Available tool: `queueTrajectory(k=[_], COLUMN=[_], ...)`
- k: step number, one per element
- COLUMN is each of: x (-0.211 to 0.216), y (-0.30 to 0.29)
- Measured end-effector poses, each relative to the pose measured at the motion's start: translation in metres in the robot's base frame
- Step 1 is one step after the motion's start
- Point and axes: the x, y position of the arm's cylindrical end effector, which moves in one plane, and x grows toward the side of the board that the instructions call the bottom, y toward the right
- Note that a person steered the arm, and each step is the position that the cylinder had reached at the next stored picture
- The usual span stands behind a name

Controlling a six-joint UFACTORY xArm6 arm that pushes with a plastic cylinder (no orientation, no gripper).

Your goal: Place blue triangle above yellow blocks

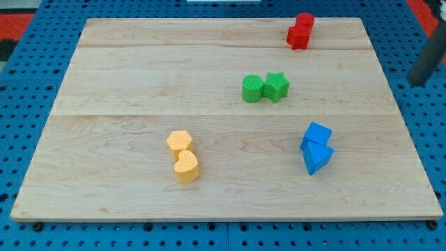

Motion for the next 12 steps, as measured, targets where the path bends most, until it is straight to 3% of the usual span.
queueTrajectory(k=[2,3,5,7,9,12], x=[0.115,0.127,0.154,0.124,0.06,0.035], y=[-0.056,-0.111,-0.156,-0.24,-0.241,-0.33])
